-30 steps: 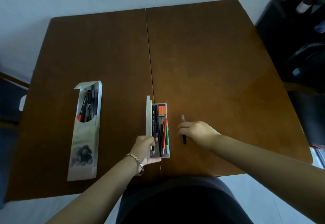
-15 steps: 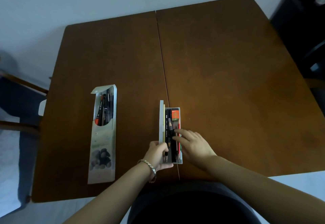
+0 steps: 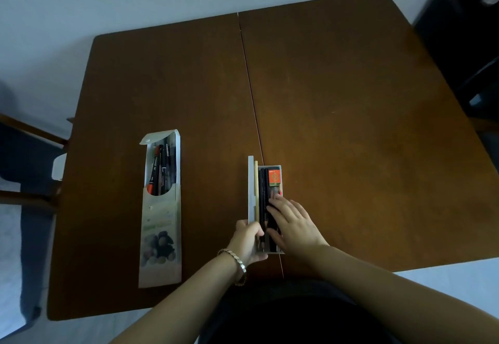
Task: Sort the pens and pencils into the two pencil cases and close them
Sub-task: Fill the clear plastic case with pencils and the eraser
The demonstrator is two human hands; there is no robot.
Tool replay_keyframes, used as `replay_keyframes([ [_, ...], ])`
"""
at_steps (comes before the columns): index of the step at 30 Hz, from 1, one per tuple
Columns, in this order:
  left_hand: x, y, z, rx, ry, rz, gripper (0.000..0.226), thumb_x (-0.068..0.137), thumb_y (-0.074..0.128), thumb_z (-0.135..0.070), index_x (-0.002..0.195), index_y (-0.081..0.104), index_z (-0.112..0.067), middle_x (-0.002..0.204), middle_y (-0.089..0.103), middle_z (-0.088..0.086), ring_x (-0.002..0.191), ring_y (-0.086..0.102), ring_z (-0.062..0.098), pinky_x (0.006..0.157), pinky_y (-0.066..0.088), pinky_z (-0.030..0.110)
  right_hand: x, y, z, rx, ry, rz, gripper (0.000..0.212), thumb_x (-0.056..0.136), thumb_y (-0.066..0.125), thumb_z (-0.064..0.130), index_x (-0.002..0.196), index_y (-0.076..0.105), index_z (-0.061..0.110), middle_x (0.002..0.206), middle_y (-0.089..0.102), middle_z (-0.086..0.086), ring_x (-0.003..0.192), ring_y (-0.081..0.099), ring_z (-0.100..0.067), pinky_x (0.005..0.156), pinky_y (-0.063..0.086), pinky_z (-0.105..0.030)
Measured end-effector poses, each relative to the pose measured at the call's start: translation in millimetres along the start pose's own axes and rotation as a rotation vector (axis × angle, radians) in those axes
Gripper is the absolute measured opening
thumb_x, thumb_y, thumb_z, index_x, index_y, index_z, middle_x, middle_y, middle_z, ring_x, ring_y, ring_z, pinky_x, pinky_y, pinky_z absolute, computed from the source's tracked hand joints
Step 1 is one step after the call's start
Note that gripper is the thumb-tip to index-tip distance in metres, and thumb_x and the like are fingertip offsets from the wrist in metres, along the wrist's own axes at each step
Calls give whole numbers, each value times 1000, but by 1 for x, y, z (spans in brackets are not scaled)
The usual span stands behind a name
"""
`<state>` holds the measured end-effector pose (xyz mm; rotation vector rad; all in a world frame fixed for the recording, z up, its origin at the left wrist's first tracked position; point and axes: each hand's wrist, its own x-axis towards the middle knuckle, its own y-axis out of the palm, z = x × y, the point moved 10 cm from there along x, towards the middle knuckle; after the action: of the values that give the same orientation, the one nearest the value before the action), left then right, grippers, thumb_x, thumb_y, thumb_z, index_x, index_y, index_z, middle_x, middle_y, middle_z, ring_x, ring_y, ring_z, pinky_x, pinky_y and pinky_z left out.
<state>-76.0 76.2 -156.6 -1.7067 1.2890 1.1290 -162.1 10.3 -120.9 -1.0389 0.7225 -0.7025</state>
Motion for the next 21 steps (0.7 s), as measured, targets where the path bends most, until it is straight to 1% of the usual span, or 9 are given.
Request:
replay_keyframes([
  [1,5,0,1,1,1,15,23,90,42,-1,109,36,-12,100,48,10,93,54,27,77,51,40,4,-7,-3,59,38,-37,40,78,63,36,109,66,12,115,66,-6,111,62,-26,87,55,-46],
  [3,9,-7,4,10,-18,-36,31,87,44,0,115,40,-13,131,37,12,118,44,34,87,51,42,16,-25,-11,155,153,-125,36,88,49,31,116,61,12,121,58,-9,117,53,-31,93,50,-48],
  [5,11,-14,9,29,-44,-74,37,87,43,4,120,41,-11,139,28,13,117,40,33,85,50,40,34,-32,-23,202,275,-83,37,94,46,27,128,53,15,131,47,-8,126,38,-29,105,36,-43],
  [7,12,-11,8,29,-13,-18,45,86,41,2,129,38,-9,135,30,14,104,41,28,76,49,37,53,-32,-29,151,326,27,38,95,45,29,132,49,18,133,42,-7,126,34,-26,105,30,-37],
  [10,11,-9,6,42,25,54,37,85,39,-1,121,39,-10,111,37,7,87,45,19,69,47,33,69,-29,-24,98,348,142,30,94,47,22,121,56,13,122,54,-8,113,48,-25,95,40,-34],
  [12,9,-8,8,23,8,70,21,86,38,-1,101,43,-14,113,34,7,90,45,20,67,46,32,66,-21,-21,101,423,212,15,93,49,13,103,60,9,106,63,-7,91,58,-22,78,49,-31],
  [14,9,-5,11,-15,-16,81,19,85,38,-1,90,42,-18,116,34,9,100,44,27,60,45,30,61,-17,-17,87,485,261,8,93,50,7,92,58,10,93,64,-8,79,60,-22,67,49,-28],
  [18,10,0,18,-84,-37,95,34,85,37,2,115,36,-12,102,38,9,104,41,30,59,45,31,50,-10,-12,118,530,279,12,94,50,8,102,58,6,99,66,-9,86,64,-24,66,48,-27],
  [21,9,1,17,-79,-48,102,35,85,36,3,116,33,-15,98,39,7,104,41,30,63,45,32,43,-7,-16,180,595,271,14,94,49,9,102,60,6,100,67,-10,88,66,-25,70,54,-28],
])
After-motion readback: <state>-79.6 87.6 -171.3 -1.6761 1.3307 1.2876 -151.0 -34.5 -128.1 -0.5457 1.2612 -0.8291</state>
